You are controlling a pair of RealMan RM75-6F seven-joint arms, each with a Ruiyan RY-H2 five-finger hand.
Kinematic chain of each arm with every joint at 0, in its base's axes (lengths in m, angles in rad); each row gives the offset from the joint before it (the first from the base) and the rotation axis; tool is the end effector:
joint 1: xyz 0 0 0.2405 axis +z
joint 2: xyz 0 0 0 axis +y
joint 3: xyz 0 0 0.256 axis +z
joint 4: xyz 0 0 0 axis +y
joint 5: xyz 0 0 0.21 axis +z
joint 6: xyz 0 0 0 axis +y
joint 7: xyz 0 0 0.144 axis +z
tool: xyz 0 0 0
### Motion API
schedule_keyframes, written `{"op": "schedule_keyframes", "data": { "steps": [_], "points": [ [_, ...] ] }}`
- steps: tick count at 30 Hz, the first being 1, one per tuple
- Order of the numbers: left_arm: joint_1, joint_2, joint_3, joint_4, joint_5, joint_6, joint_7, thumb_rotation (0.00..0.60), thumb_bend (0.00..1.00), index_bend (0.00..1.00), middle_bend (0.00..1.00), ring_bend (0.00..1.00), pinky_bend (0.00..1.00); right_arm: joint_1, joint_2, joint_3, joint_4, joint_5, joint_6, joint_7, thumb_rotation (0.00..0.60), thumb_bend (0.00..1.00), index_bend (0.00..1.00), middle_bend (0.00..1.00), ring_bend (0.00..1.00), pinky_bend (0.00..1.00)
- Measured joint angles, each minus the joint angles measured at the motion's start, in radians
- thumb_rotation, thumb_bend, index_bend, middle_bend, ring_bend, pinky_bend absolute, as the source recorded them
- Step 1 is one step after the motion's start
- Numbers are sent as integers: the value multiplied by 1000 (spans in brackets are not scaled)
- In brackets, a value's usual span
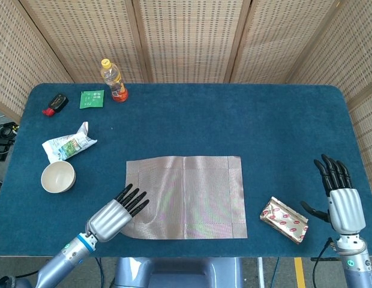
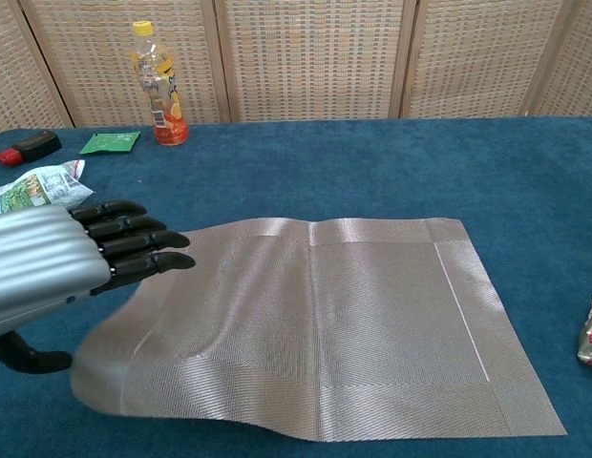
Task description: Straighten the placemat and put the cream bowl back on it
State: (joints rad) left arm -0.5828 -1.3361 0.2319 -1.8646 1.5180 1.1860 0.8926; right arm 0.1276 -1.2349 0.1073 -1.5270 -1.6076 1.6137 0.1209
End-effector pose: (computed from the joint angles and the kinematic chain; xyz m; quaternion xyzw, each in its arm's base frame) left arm -0.1662 0.1948 0.0129 -0.8813 -0.1037 -0.2640 0.3780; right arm -0.2834 -0.2025 0.1493 0.5647 -0.3430 0.5168 0.5444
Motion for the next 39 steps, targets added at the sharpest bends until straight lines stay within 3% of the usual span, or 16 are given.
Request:
{"op": "schedule_keyframes", "data": {
  "steps": [8, 14, 22, 29, 39],
  "points": [
    [76, 122, 80, -48, 148, 87, -82, 600, 163, 0, 0, 0, 0, -9, -5, -19, -20, -34, 17, -46, 600, 221, 49, 0, 0, 0],
    [151, 171, 94, -19, 210, 194, -205, 600, 163, 0, 0, 0, 0, -14, -4, -34, -34, -49, 15, -68, 600, 221, 49, 0, 0, 0],
    [256, 165, 28, 135, 126, 292, -400, 600, 165, 17, 0, 0, 0, -12, -2, -50, -41, -53, -11, -81, 600, 221, 49, 0, 0, 0],
    [306, 134, -46, 287, 16, 297, -535, 600, 166, 53, 0, 0, 0, -7, -5, -62, -48, -60, -32, -97, 600, 221, 49, 0, 0, 0],
    [334, 75, -114, 484, -84, 218, -666, 600, 186, 261, 0, 0, 0, -6, -4, -73, -58, -69, -42, -97, 600, 221, 49, 0, 0, 0]
  ]
}}
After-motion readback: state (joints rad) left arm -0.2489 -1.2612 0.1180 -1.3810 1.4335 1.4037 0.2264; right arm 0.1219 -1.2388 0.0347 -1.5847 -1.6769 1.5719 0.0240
